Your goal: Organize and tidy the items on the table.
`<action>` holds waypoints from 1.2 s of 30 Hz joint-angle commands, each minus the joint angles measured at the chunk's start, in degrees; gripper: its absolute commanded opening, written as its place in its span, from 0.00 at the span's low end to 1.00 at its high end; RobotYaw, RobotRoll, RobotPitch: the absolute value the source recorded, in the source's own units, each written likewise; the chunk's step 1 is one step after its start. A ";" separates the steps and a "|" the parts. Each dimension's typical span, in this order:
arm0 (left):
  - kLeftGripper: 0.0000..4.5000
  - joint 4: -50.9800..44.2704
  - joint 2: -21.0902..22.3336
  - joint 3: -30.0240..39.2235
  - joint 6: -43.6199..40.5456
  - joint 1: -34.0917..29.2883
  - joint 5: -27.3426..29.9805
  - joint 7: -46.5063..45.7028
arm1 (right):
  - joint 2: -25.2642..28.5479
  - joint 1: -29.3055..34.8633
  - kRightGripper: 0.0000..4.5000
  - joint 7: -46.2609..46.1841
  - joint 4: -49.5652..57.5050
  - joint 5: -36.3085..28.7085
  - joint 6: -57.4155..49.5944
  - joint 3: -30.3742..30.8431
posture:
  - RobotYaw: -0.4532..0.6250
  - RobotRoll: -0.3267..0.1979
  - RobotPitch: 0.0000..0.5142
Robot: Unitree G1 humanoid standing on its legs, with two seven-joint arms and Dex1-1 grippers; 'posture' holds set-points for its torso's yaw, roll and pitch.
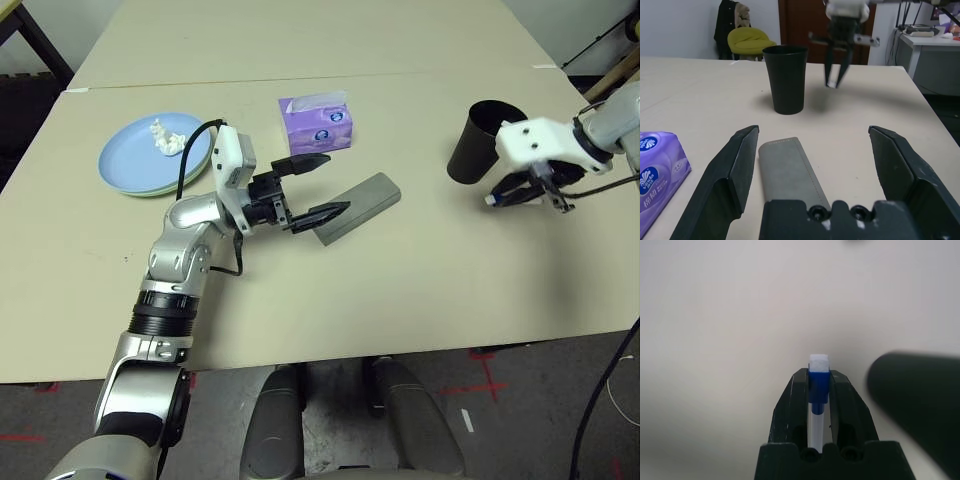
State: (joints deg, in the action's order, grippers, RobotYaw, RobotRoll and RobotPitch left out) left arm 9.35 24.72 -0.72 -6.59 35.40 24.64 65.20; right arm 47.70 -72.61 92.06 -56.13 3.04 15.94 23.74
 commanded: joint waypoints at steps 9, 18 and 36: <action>1.00 -0.21 0.79 -0.89 0.46 -1.41 -0.51 1.47 | -2.08 5.77 0.09 -4.10 21.60 -21.89 -34.01 -17.08 | 0.49 0.62 0.40; 1.00 -0.25 0.87 -0.82 0.41 -1.53 -0.45 1.35 | -11.86 16.61 0.09 -31.37 34.35 -30.02 -35.44 -37.61 | 0.48 0.62 0.41; 1.00 1.21 0.59 -1.19 0.98 -0.86 -0.74 1.71 | -27.75 33.23 0.09 -78.93 57.85 -20.10 -29.85 -42.89 | 0.47 0.62 0.41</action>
State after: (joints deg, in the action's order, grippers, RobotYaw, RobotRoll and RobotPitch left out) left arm 10.08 25.36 -1.12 -6.07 34.85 24.52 66.18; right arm 19.86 -40.81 15.43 0.52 -18.03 -12.24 -19.19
